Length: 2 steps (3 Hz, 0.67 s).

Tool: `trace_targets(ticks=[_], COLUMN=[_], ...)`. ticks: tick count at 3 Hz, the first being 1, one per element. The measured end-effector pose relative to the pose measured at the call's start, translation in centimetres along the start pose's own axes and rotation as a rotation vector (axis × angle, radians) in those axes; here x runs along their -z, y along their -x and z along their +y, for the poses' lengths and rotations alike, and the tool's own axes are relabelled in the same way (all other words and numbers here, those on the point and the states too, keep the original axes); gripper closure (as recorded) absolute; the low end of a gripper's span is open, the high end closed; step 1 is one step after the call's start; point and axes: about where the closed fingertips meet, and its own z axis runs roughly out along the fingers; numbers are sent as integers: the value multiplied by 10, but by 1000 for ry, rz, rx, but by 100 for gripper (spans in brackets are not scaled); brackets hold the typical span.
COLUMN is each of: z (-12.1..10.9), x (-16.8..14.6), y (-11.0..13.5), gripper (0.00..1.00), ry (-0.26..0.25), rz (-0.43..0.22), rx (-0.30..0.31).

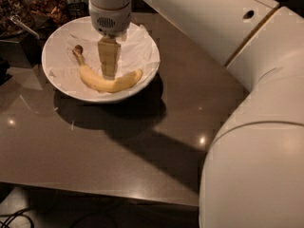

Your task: Pick banana from white bowl

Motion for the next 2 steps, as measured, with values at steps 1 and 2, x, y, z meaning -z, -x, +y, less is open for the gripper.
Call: trace_targets(ticks=[1,2], z=[-3,-4], x=[-13,-25], y=[5,10], gripper=[22,27], ry=[-9,2], rz=[30,47], rx=[25,47])
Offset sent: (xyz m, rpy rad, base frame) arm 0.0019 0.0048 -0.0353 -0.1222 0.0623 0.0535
